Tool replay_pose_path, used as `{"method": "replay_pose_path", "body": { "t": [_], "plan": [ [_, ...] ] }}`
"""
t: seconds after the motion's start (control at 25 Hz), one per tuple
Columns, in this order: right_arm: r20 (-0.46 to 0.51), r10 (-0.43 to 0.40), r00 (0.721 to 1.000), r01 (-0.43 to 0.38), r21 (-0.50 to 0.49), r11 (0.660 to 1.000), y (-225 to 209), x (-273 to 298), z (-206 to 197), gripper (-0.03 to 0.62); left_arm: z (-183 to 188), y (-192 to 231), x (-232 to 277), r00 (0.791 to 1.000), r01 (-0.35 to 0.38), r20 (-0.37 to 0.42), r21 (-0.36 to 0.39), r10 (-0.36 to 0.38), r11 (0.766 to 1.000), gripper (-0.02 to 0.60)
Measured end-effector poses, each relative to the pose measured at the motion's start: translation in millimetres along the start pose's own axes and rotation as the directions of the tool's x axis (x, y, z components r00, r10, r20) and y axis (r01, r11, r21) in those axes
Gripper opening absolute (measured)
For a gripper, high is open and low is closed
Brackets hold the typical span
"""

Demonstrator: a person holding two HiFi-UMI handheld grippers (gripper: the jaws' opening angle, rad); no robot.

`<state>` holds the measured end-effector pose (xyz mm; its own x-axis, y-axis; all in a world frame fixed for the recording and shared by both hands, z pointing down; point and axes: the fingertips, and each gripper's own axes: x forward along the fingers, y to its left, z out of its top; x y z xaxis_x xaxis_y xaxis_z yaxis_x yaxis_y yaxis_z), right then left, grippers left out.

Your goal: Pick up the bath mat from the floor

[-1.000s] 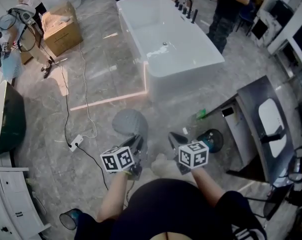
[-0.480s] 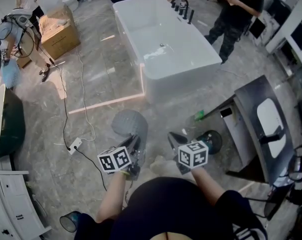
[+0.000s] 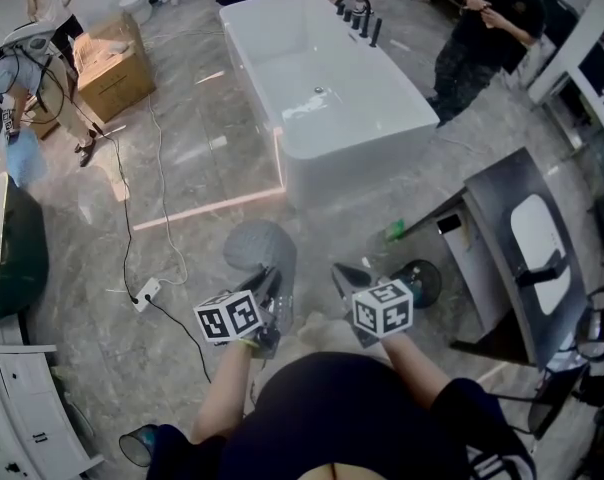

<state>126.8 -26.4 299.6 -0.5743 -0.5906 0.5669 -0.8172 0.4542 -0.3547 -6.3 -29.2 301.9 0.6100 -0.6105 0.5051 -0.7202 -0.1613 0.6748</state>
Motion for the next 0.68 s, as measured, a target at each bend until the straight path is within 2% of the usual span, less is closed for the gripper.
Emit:
{"method": "replay_pose_path", "body": {
  "t": [0.68],
  "plan": [
    [-0.001,0.017,1.000,-0.017,-0.018,1.000,-3.1,3.7,4.7,0.011,7.7,-10.0,9.5,1.000,0.017,0.004,0.003,-0.017,1.000,0.046]
  ]
}}
